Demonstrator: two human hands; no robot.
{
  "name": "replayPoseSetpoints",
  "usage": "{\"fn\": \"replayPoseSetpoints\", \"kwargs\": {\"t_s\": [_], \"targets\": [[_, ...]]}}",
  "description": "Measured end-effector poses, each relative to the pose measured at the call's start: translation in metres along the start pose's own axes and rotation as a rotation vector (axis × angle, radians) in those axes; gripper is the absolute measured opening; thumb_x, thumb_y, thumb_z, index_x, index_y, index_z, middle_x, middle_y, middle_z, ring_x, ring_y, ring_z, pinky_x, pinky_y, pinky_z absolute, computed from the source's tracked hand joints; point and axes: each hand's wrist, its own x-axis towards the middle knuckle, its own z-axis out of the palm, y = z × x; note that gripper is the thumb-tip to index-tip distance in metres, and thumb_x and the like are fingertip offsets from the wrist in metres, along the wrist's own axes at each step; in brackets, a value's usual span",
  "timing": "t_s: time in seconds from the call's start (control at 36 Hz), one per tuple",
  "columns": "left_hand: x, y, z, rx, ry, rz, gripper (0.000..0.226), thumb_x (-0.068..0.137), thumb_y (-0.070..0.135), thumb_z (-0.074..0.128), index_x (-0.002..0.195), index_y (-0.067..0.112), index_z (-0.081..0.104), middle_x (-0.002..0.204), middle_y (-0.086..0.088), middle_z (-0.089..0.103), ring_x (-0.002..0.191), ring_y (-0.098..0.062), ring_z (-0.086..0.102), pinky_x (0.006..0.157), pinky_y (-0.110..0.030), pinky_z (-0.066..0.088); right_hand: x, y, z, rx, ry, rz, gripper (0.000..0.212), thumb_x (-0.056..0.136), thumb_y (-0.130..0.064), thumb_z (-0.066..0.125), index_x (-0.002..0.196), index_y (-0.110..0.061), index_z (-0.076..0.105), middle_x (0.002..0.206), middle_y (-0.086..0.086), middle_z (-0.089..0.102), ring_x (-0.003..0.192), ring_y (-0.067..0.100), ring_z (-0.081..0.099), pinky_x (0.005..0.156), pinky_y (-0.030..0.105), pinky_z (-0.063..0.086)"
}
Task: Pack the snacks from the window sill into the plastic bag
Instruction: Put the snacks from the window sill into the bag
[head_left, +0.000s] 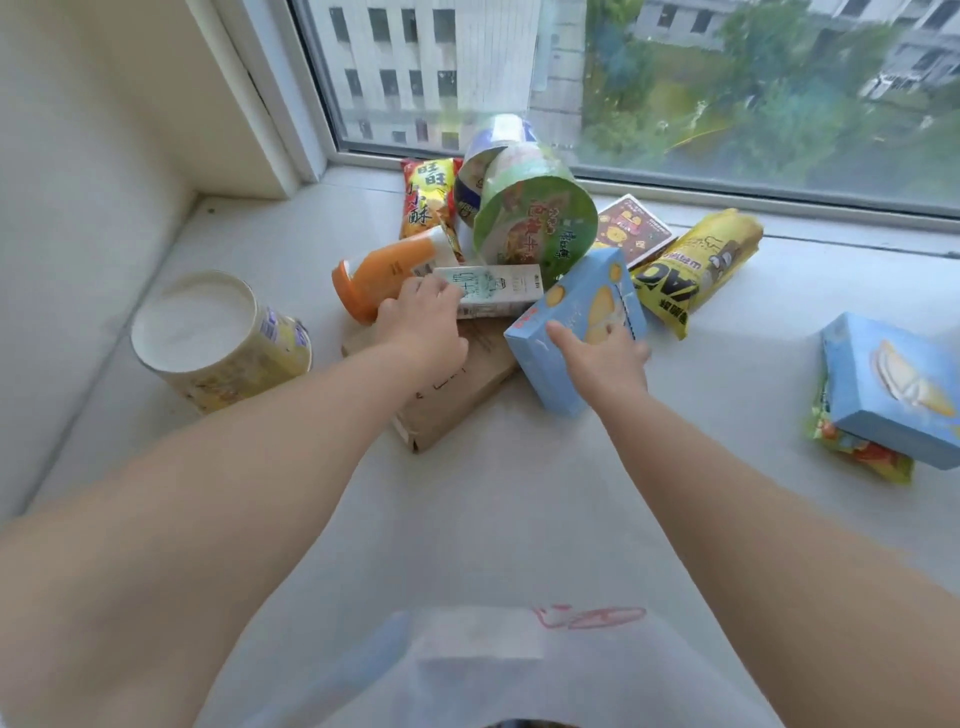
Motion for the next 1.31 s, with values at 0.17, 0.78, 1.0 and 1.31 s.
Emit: {"fn": "replayPoseSetpoints", "kwargs": {"t_s": [0.17,0.78,1.0,1.31], "targets": [[0.042,0.003,0.018,0.032,-0.019,0.148,0.075,0.092,0.05,0.046,0.151,0.024,0.007,0.158,-0.001,0.008,0.144,-0.021,0.006,0.114,-0.043,0.016,0.035,-0.02,0.018,0.201,0.015,0.17,0.113,0.066,-0.069,0.063,0.15,-0.022,0.004,0.15,0.011,0.013,0.134,0.033,0.028,0.106,0.046,0.029],[0.005,0.009,0.048,-0.052,0.0,-0.024,0.068,0.083,0.055,0.058,0.132,0.015,0.032,0.128,-0.008,0.04,0.115,-0.027,0.036,0.096,-0.038,0.034,0.0,0.015,-0.019,0.065,0.208,-0.133,0.052,0.096,-0.03,0.037,0.146,-0.034,0.024,0.15,0.006,0.018,0.117,0.032,0.047,0.095,0.038,0.038],[-0.049,0.012,0.052,-0.125,-0.058,-0.151,0.065,0.08,0.05,0.065,0.127,0.016,0.036,0.126,-0.005,0.041,0.114,-0.025,0.039,0.09,-0.035,0.037,-0.013,0.018,-0.026,0.036,0.124,0.008,0.067,0.088,-0.024,0.05,0.144,-0.032,0.015,0.135,0.014,0.037,0.106,0.035,0.052,0.078,0.032,0.034],[-0.122,0.031,-0.012,-0.531,-0.138,-0.23,0.052,0.073,0.047,0.074,0.106,0.016,0.047,0.108,-0.003,0.058,0.095,-0.023,0.056,0.073,-0.032,0.045,-0.112,0.078,-0.081,0.315,0.078,-0.074,0.092,0.084,-0.013,0.062,0.149,-0.033,0.0,0.148,-0.005,0.036,0.124,0.022,0.048,0.087,0.033,0.045]]}}
